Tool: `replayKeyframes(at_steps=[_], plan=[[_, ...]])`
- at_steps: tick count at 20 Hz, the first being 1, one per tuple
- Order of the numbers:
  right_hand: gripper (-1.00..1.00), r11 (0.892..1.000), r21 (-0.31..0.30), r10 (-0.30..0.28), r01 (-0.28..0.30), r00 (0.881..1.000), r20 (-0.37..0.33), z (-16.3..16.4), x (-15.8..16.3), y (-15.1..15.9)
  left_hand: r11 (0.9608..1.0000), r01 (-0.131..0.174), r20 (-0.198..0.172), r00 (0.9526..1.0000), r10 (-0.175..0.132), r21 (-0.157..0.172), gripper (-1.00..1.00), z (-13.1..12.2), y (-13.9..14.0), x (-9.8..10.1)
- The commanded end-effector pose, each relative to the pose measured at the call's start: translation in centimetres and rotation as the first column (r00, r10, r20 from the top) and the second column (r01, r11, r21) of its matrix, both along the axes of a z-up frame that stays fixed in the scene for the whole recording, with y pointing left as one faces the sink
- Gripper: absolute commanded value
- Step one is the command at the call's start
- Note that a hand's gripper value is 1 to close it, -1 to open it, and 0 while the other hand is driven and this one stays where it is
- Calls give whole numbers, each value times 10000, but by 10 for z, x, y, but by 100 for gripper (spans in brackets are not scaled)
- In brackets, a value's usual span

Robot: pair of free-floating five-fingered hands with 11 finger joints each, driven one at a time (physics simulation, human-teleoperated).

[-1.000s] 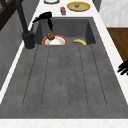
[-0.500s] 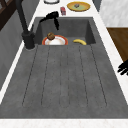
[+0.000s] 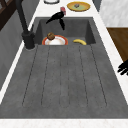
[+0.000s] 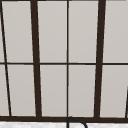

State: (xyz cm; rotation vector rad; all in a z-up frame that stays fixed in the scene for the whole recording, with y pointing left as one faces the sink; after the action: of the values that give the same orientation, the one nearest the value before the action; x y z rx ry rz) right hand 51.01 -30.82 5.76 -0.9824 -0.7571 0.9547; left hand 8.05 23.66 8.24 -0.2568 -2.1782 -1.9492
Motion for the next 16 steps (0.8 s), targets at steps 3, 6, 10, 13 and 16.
replayKeyframes(at_steps=[3,6,10,13,16], plan=[[-100,9942,-690,-924,827,9840,-1521,-9,3,0,10000,0,0,10000,0,0,0,0,0,0],[-100,9833,-1374,-1335,1194,9861,-988,-18,21,8,10000,0,0,10000,0,0,0,0,0,0],[-100,9775,-1548,-1638,1435,9781,-1281,-30,41,17,10000,0,0,10000,0,0,0,0,0,0],[-100,9795,-1447,-1583,1401,9796,-1236,-44,60,17,10000,0,0,10000,0,0,0,0,0,0],[-100,9829,-1302,-1548,1303,9674,-2005,-60,71,16,10000,0,0,10000,0,0,0,0,0,0]])
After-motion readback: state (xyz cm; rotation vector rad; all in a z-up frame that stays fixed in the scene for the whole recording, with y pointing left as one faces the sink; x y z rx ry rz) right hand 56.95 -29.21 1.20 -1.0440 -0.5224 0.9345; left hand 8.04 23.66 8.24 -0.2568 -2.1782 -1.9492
